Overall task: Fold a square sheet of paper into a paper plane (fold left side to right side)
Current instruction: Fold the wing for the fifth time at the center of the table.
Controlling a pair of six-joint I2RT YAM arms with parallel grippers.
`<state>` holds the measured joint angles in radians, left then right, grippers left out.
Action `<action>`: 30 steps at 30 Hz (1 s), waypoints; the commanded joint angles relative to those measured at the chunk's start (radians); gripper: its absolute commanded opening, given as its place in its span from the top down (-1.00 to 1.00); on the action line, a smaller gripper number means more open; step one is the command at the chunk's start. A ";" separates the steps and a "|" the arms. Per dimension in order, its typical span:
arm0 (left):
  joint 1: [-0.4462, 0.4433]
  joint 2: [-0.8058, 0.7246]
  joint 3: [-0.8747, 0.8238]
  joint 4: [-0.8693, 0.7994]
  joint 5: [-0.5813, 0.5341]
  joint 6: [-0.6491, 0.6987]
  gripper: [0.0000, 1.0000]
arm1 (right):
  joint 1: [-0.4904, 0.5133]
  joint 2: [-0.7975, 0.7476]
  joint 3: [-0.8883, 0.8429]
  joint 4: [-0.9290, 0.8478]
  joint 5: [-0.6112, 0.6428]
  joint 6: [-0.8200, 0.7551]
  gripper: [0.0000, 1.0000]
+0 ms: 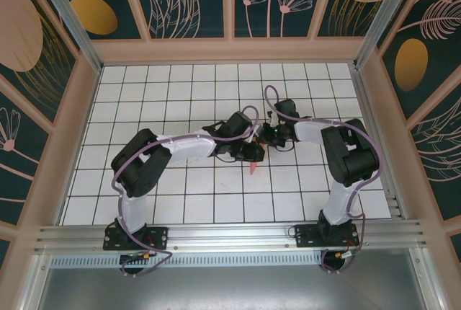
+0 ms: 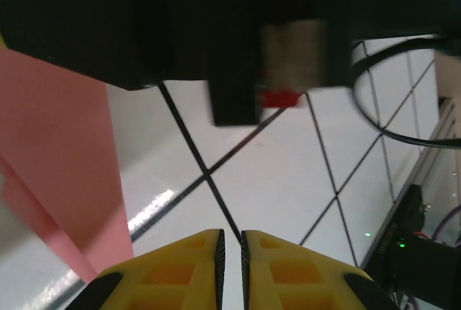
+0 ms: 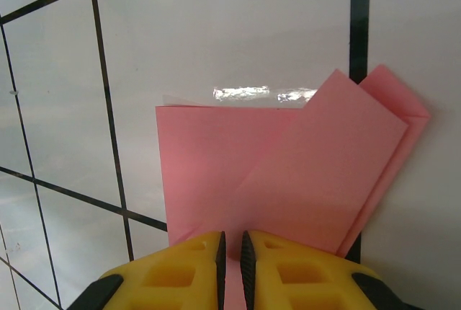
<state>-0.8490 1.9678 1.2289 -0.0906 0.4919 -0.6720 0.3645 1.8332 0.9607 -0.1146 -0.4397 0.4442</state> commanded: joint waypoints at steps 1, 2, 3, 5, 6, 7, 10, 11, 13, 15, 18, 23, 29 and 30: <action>0.003 0.051 0.017 -0.060 -0.011 0.038 0.65 | -0.004 0.032 0.000 -0.013 0.054 -0.009 0.62; 0.004 0.059 0.014 -0.059 -0.015 0.037 0.65 | -0.004 0.031 0.001 -0.013 0.054 -0.007 0.62; 0.004 0.065 0.010 -0.057 -0.019 0.037 0.65 | -0.003 0.030 0.001 -0.012 0.052 -0.007 0.62; 0.005 0.082 0.000 -0.058 -0.028 0.034 0.65 | -0.002 0.030 0.003 -0.011 0.049 -0.006 0.62; 0.004 0.085 -0.006 -0.059 -0.031 0.034 0.65 | -0.002 0.030 0.004 -0.011 0.048 -0.006 0.62; 0.005 0.088 -0.017 -0.058 -0.037 0.033 0.65 | 0.000 0.028 0.004 -0.013 0.048 -0.006 0.62; 0.005 0.078 -0.060 -0.052 -0.043 0.027 0.64 | 0.000 0.023 0.009 -0.016 0.047 -0.006 0.62; 0.003 0.073 -0.075 -0.044 -0.039 0.023 0.65 | 0.000 0.021 0.012 -0.017 0.046 -0.007 0.62; 0.003 0.067 -0.101 -0.031 -0.030 0.016 0.65 | -0.002 0.013 0.019 -0.020 0.041 -0.009 0.62; 0.000 0.060 -0.121 -0.022 -0.030 0.011 0.65 | -0.002 0.007 0.028 -0.028 0.042 -0.008 0.62; 0.000 0.053 -0.135 -0.021 -0.039 0.007 0.65 | -0.016 -0.009 0.037 -0.033 0.035 -0.009 0.62; -0.001 -0.002 -0.159 0.027 -0.016 0.003 0.56 | -0.058 -0.080 0.045 -0.049 0.018 -0.024 0.57; -0.001 -0.115 -0.151 0.038 0.006 0.008 0.32 | -0.103 -0.194 0.060 -0.143 0.115 -0.063 0.33; -0.001 -0.135 -0.151 0.038 0.010 0.010 0.30 | -0.104 -0.208 0.062 -0.162 0.138 -0.069 0.32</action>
<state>-0.8452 1.9121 1.0817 -0.0322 0.4744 -0.6659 0.2665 1.6905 0.9840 -0.1970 -0.3809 0.4126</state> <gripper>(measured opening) 0.342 0.338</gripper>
